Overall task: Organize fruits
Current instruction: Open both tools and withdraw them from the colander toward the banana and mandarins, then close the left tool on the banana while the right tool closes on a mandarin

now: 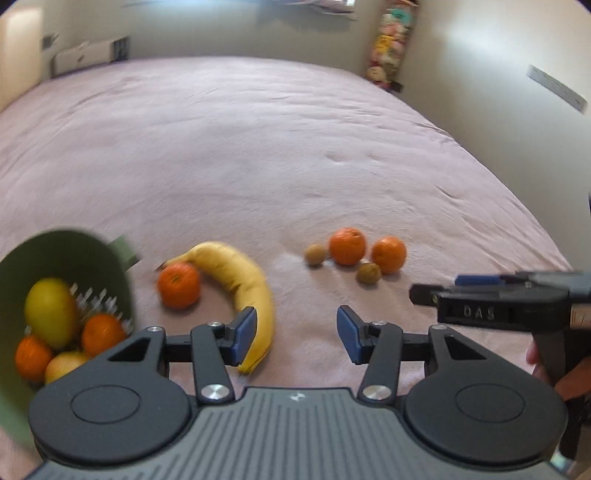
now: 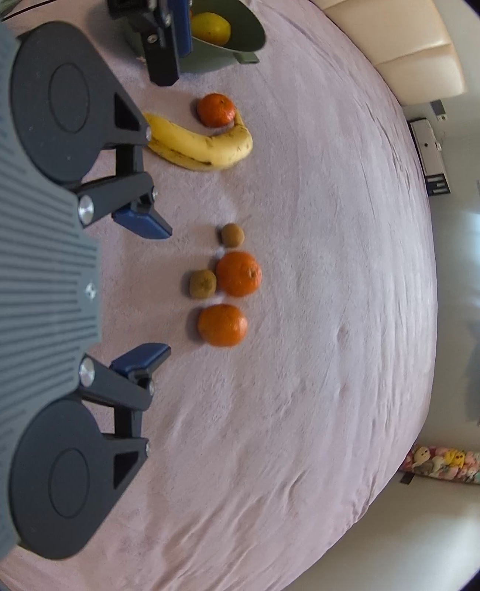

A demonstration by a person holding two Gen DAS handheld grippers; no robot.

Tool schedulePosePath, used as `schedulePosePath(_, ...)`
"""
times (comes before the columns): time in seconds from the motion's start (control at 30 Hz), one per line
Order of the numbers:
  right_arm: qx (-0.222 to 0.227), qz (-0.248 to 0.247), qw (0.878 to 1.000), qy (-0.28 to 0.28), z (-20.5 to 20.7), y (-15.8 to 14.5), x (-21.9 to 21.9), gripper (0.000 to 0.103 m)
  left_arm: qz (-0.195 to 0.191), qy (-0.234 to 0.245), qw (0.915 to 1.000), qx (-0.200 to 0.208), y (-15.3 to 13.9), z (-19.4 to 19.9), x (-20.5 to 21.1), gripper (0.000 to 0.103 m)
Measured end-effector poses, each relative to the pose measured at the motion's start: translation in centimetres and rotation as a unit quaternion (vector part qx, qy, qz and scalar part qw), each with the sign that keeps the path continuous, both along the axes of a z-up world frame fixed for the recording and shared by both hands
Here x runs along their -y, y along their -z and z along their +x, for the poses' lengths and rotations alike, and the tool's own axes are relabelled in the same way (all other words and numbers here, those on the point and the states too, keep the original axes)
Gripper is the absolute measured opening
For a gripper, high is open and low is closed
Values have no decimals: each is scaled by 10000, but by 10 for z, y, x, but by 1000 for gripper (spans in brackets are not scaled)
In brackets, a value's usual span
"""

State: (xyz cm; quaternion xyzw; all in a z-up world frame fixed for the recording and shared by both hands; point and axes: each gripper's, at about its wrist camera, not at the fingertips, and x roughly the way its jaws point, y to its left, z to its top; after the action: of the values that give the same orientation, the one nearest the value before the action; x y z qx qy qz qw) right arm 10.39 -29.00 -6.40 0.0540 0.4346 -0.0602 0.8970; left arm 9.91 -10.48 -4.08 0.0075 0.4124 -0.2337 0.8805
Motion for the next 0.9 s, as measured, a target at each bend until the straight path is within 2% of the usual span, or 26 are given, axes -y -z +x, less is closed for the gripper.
schedulePosePath(0.23,112,108,9996,236,17,6,19,60,69,311,9995,82,17,20,35,59)
schedulePosePath(0.3,116,128,9996,244,21,10,23,56,36,378,9992,84,20,27,40,59)
schedulePosePath(0.5,133,65,9997,174,36,26,30,52,41,337,9994,54,34,48,49,59)
schedulePosePath(0.73,224,175,9995,155,51,37,37,47,297,-1,9995,94,43,60,52,59)
schedulePosePath(0.9,141,116,9997,163,62,41,36,47,582,-474,9970,191,44,53,42,66)
